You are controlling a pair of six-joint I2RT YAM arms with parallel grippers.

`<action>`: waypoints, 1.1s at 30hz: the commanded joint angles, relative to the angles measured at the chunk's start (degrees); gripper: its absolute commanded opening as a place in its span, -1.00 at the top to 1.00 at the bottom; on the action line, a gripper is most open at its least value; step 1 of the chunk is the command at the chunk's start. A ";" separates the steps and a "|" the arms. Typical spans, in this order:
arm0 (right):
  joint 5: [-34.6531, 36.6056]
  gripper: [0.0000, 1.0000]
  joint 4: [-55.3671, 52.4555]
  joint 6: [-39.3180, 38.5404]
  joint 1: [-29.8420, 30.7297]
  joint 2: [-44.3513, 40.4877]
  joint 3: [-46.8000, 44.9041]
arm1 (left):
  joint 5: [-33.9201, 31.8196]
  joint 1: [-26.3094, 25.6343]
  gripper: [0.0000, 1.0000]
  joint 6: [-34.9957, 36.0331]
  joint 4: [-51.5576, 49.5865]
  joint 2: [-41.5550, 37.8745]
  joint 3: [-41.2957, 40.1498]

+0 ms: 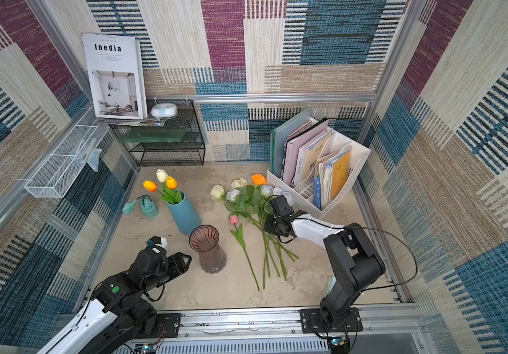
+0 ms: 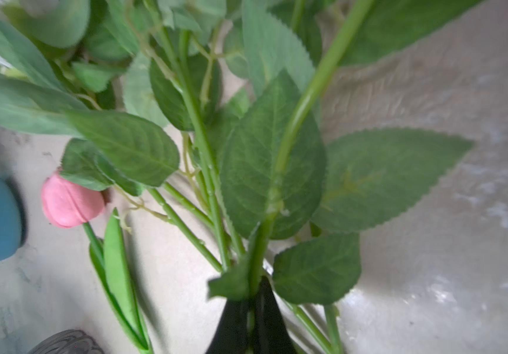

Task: Arrange the flowers in different vases according to their variety
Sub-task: Pick up the flower at the center of the board.

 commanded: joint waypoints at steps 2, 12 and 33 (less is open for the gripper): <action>3.35 1.00 0.25 -3.43 0.14 -4.87 1.25 | -0.26 0.06 -0.39 0.00 0.00 -0.31 0.48; -9.86 1.00 19.80 -18.03 0.44 -24.28 -2.81 | -1.50 0.06 -0.39 -0.35 -0.87 -2.29 0.72; -23.00 1.00 40.11 -11.29 14.15 -14.93 21.62 | -0.99 0.06 -0.39 -0.17 0.08 -2.49 0.31</action>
